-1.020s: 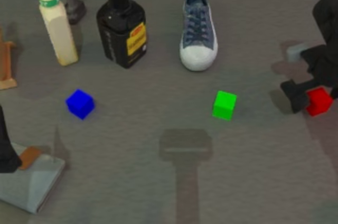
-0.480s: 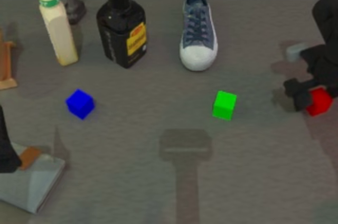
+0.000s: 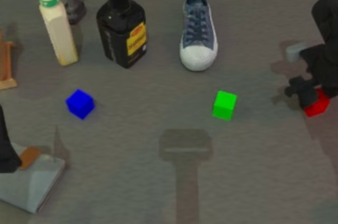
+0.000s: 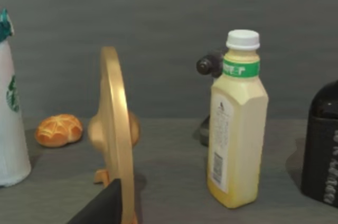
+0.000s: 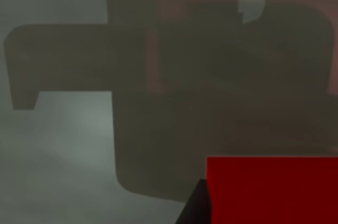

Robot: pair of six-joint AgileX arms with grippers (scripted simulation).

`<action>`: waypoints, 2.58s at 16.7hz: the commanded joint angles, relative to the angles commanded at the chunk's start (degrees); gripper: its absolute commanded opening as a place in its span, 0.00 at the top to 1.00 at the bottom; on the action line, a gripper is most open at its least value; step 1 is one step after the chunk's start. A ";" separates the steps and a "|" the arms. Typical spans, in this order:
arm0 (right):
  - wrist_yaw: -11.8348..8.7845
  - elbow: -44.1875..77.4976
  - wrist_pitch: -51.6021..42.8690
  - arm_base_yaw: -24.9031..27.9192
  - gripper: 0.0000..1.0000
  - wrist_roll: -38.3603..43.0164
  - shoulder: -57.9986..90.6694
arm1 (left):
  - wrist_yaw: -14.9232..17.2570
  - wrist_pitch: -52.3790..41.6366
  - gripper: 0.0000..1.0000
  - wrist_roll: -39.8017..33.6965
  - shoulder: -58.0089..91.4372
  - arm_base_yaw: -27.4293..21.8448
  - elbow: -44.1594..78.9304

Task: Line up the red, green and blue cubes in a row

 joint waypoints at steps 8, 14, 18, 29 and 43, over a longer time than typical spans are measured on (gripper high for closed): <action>-0.59 2.34 -3.24 0.17 1.00 0.19 -3.02 | 0.00 0.00 0.00 0.00 0.00 0.00 0.00; -0.59 8.23 -14.00 0.41 1.00 0.27 -7.53 | 0.00 0.00 0.00 0.00 0.00 0.00 0.00; -0.62 8.20 -14.02 0.11 1.00 0.36 -7.45 | 0.00 0.00 0.00 0.00 0.00 0.00 0.00; 0.29 30.58 -25.39 20.92 1.00 30.62 5.03 | 0.00 0.00 0.00 0.00 0.00 0.00 0.00; 1.63 53.57 -36.66 44.74 1.00 66.27 15.64 | 0.00 0.00 0.00 0.00 0.00 0.00 0.00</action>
